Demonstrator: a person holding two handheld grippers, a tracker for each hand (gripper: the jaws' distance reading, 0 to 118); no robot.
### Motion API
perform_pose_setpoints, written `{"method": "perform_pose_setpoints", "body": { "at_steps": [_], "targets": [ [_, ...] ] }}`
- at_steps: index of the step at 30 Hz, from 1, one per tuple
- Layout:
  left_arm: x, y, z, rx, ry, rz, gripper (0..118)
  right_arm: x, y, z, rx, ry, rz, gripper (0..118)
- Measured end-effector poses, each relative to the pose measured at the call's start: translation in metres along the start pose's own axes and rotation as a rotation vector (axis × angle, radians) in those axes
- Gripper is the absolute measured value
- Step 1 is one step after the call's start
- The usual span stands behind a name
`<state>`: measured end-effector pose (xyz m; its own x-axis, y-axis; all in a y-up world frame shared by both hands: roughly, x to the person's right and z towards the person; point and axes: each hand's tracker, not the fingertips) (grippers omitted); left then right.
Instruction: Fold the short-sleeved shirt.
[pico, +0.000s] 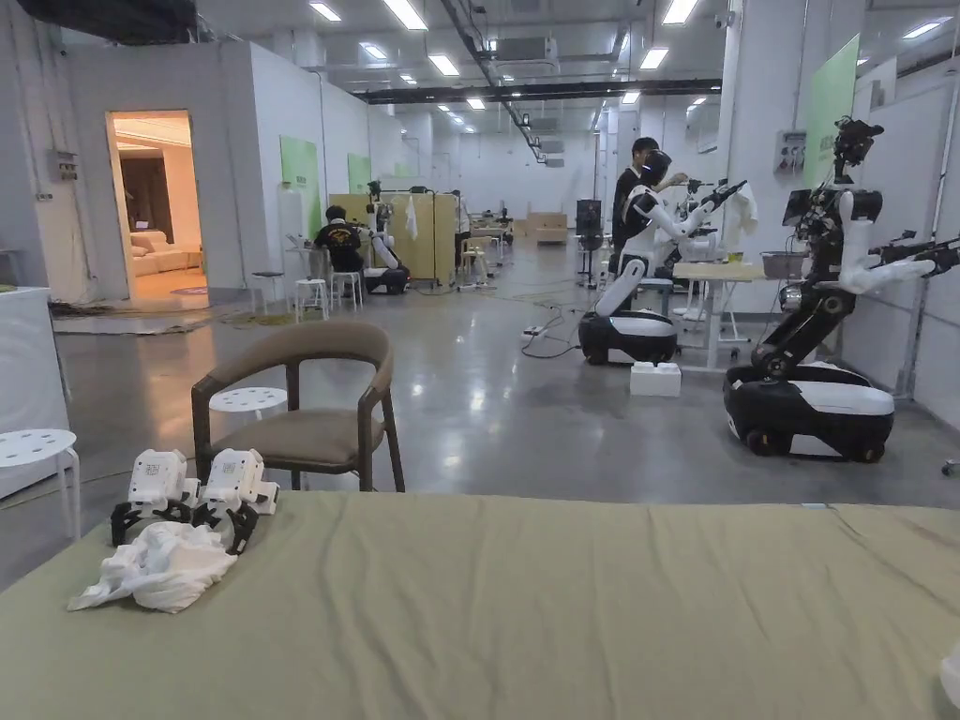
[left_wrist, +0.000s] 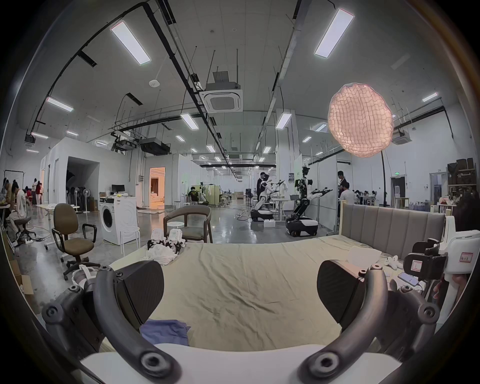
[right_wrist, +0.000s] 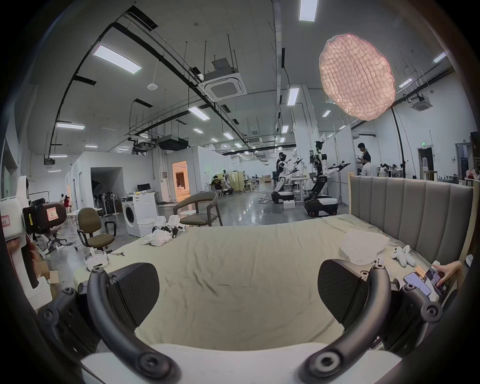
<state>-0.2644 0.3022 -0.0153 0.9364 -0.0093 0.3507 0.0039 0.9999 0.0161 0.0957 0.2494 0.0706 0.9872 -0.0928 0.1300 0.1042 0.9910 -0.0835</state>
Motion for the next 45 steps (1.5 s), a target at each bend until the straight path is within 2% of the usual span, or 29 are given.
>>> {"method": "perform_pose_setpoints", "body": {
  "at_steps": [9, 15, 18, 26, 29, 31, 32, 35, 45],
  "targets": [
    [0.000, -0.002, -0.002, -0.017, -0.004, 0.011, 117, -0.004, 0.006, -0.008, -0.049, -0.023, -0.013, 118],
    [0.002, 0.000, -0.002, -0.026, -0.012, 0.003, 117, -0.003, 0.017, -0.013, -0.027, -0.058, -0.121, 118],
    [0.001, 0.001, -0.001, -0.021, -0.012, 0.006, 117, -0.007, 0.022, -0.015, -0.048, -0.081, -0.123, 118],
    [0.000, 0.002, -0.003, -0.034, -0.026, 0.048, 117, -0.028, 0.033, -0.012, -0.143, -0.137, -0.054, 118],
    [0.000, 0.006, -0.001, -0.031, -0.027, 0.063, 117, -0.038, 0.044, -0.009, -0.153, -0.160, -0.061, 118],
    [-0.002, 0.009, 0.001, -0.024, -0.037, 0.097, 117, -0.041, 0.045, -0.006, -0.116, -0.177, -0.093, 118],
    [-0.003, 0.011, 0.001, -0.022, -0.047, 0.112, 117, -0.042, 0.044, -0.006, -0.100, -0.190, -0.139, 118],
    [-0.004, 0.014, 0.004, -0.009, -0.058, 0.124, 117, -0.043, 0.042, -0.009, -0.166, -0.228, -0.239, 118],
    [0.001, 0.013, 0.010, 0.046, -0.092, 0.086, 117, -0.043, 0.041, -0.008, -0.166, -0.201, -0.237, 118]
  ]
}}
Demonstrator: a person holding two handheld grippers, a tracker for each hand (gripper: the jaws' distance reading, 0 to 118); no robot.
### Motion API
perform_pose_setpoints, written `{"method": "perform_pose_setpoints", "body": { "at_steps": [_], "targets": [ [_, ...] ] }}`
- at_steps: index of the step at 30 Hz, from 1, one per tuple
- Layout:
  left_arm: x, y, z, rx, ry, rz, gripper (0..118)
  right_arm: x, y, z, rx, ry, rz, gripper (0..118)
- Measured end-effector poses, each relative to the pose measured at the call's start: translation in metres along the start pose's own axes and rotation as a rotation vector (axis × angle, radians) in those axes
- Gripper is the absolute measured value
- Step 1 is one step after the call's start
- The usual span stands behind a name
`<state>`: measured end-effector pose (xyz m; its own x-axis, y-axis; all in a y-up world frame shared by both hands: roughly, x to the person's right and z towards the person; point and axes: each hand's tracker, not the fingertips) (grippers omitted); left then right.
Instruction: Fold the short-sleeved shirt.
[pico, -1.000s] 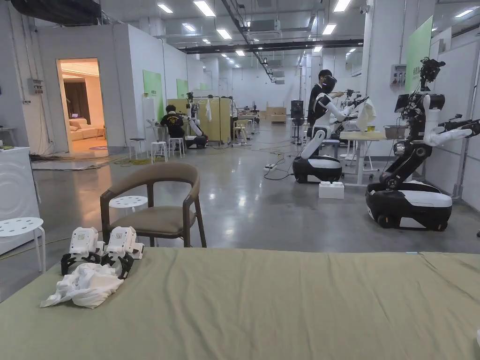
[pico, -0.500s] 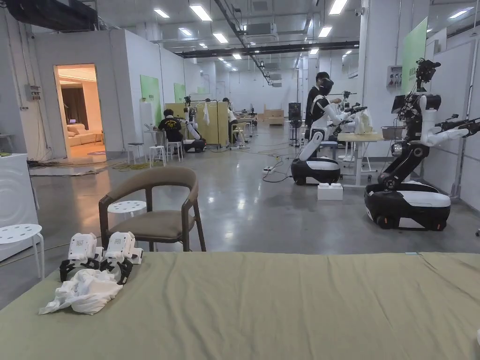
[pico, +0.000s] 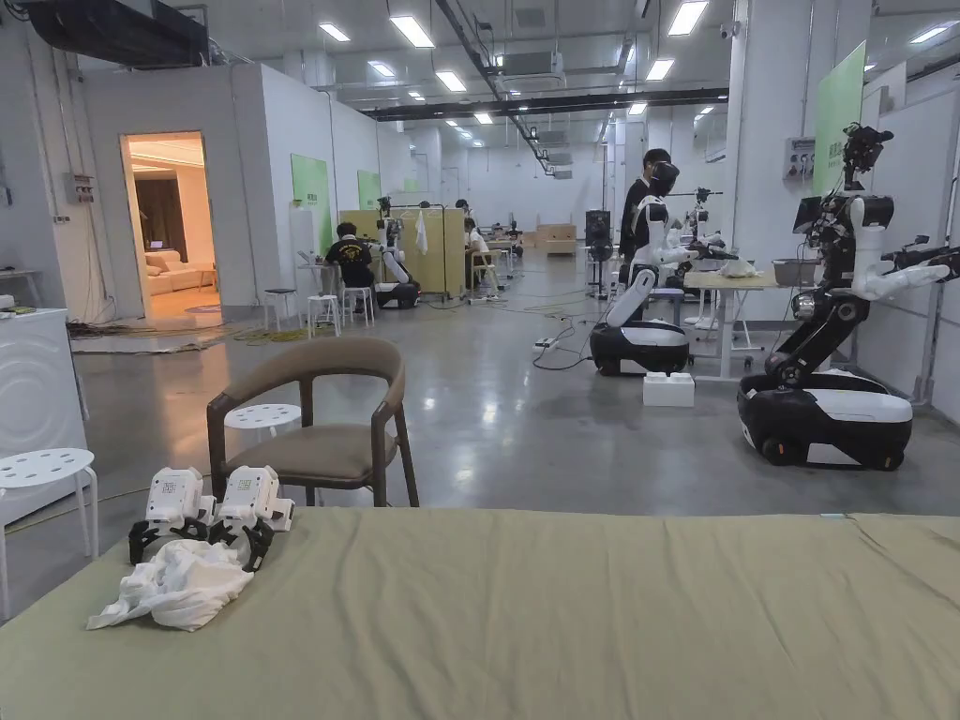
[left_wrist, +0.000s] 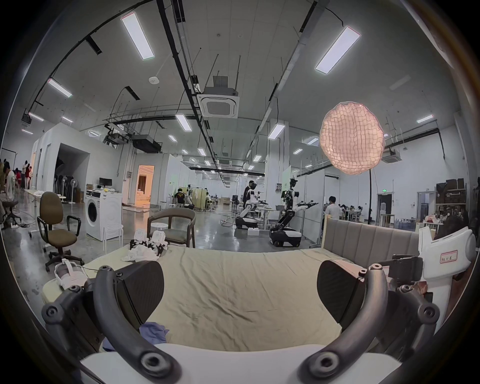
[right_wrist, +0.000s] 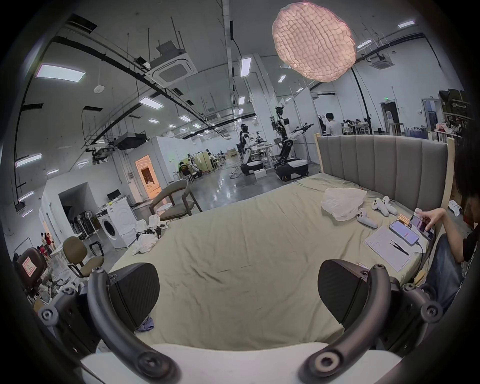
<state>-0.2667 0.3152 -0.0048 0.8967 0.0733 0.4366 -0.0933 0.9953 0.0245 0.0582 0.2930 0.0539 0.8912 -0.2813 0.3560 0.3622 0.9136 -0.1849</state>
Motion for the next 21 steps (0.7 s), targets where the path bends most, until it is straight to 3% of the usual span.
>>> {"method": "perform_pose_setpoints", "body": {
  "at_steps": [6, 12, 14, 18, 21],
  "targets": [
    [0.005, -0.002, -0.002, -0.014, -0.008, -0.022, 117, -0.005, -0.001, 0.000, 0.025, -0.029, 0.079, 118],
    [0.005, -0.002, -0.004, -0.022, -0.005, -0.023, 117, -0.001, 0.000, -0.007, 0.048, -0.067, 0.035, 118],
    [0.005, -0.002, -0.004, -0.025, 0.002, -0.021, 117, 0.003, -0.002, -0.011, 0.029, -0.022, 0.051, 118],
    [0.006, -0.003, -0.004, -0.029, 0.005, -0.054, 117, 0.020, -0.008, -0.013, 0.077, 0.205, 0.121, 118],
    [0.009, -0.004, -0.005, -0.025, 0.058, -0.096, 117, 0.019, -0.008, -0.008, 0.098, 0.179, 0.135, 118]
  ]
}}
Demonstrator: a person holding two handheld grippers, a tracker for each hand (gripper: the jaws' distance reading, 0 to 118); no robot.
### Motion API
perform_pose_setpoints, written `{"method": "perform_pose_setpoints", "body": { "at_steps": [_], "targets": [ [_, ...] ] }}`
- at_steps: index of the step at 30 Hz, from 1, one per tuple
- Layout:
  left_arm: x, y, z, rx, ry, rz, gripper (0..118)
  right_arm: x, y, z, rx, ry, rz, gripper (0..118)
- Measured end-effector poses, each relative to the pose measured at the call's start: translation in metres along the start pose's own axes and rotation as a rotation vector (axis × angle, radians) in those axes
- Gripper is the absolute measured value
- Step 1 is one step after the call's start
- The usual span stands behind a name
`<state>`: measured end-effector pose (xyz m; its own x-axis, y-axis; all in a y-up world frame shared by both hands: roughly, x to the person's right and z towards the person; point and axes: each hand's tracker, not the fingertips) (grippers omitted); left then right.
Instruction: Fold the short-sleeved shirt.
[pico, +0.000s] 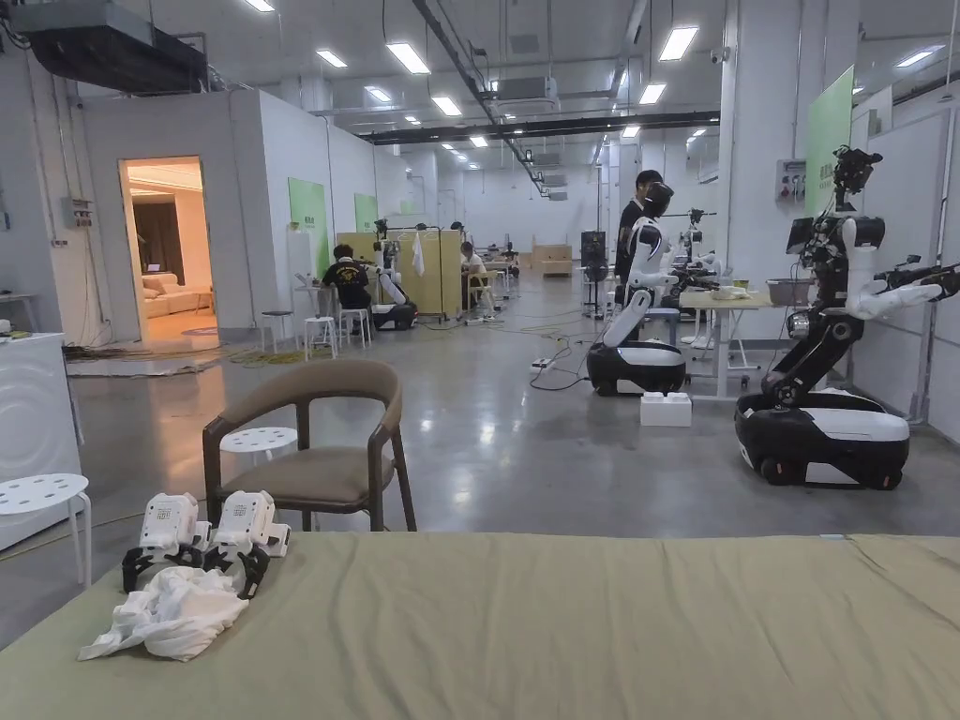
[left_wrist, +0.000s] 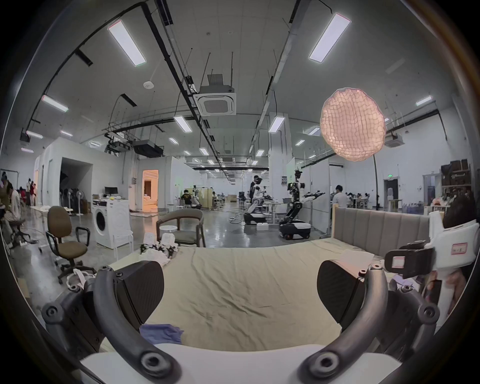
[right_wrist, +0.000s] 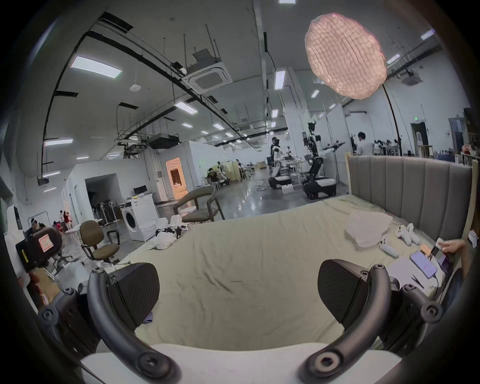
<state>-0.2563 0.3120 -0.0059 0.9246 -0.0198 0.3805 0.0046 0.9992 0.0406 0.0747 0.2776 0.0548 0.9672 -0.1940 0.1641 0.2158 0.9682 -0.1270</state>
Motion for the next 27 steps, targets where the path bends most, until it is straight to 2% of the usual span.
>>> {"method": "perform_pose_setpoints", "body": {
  "at_steps": [2, 7, 27],
  "targets": [
    [0.000, -0.001, -0.002, 0.001, 0.009, -0.003, 117, -0.002, -0.001, 0.003, 0.043, 0.018, 0.047, 118],
    [-0.004, -0.004, -0.011, -0.018, -0.003, -0.006, 117, -0.007, 0.000, 0.004, 0.071, 0.026, 0.083, 118],
    [-0.001, -0.004, -0.013, -0.040, -0.006, -0.021, 117, -0.002, 0.000, 0.001, 0.053, 0.004, 0.098, 118]
  ]
}}
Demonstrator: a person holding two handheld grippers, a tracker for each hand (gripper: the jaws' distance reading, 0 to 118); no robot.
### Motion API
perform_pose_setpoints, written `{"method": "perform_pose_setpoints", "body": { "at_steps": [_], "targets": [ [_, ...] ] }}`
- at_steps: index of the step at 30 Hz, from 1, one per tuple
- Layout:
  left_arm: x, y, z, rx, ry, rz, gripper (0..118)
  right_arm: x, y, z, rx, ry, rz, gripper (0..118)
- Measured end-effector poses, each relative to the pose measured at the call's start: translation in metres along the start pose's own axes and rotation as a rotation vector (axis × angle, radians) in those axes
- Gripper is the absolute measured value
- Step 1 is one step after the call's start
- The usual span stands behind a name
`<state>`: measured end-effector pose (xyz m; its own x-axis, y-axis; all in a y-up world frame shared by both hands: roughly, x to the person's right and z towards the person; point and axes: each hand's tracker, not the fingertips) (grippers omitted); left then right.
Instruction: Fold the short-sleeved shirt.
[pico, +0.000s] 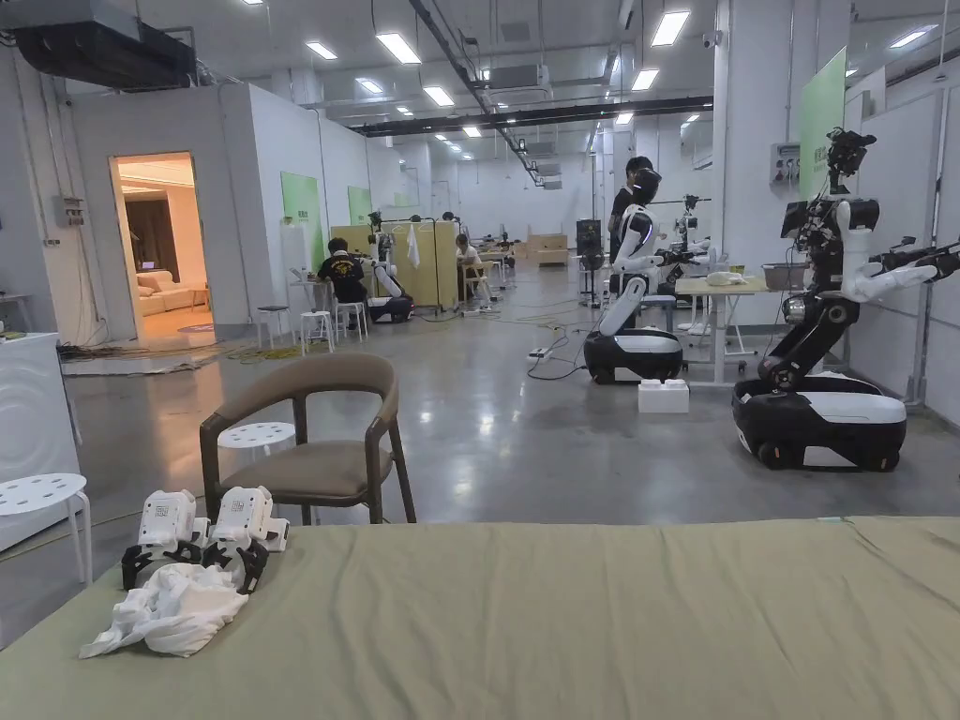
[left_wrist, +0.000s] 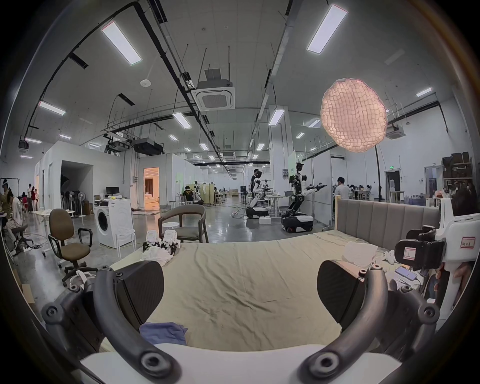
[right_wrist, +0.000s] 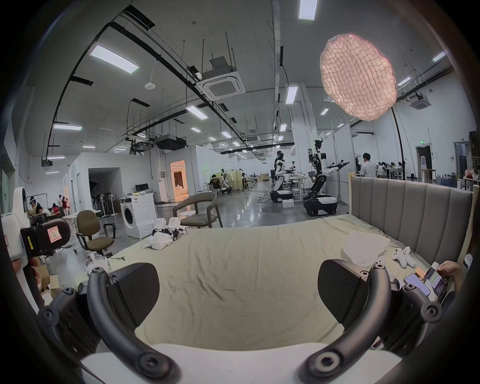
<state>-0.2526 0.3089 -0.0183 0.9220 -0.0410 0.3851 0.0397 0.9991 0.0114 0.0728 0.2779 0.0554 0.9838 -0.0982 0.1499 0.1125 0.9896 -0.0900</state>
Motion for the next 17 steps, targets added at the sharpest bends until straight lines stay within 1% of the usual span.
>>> {"method": "perform_pose_setpoints", "body": {
  "at_steps": [10, 17],
  "targets": [
    [-0.0056, 0.0002, 0.0007, 0.003, 0.023, 0.023, 117, 0.0000, -0.0010, -0.0033, -0.010, -0.003, 0.001, 118],
    [-0.0048, -0.0008, -0.0004, -0.002, 0.018, 0.025, 117, -0.0050, -0.0012, -0.0044, -0.013, -0.002, 0.037, 118]
  ]
}}
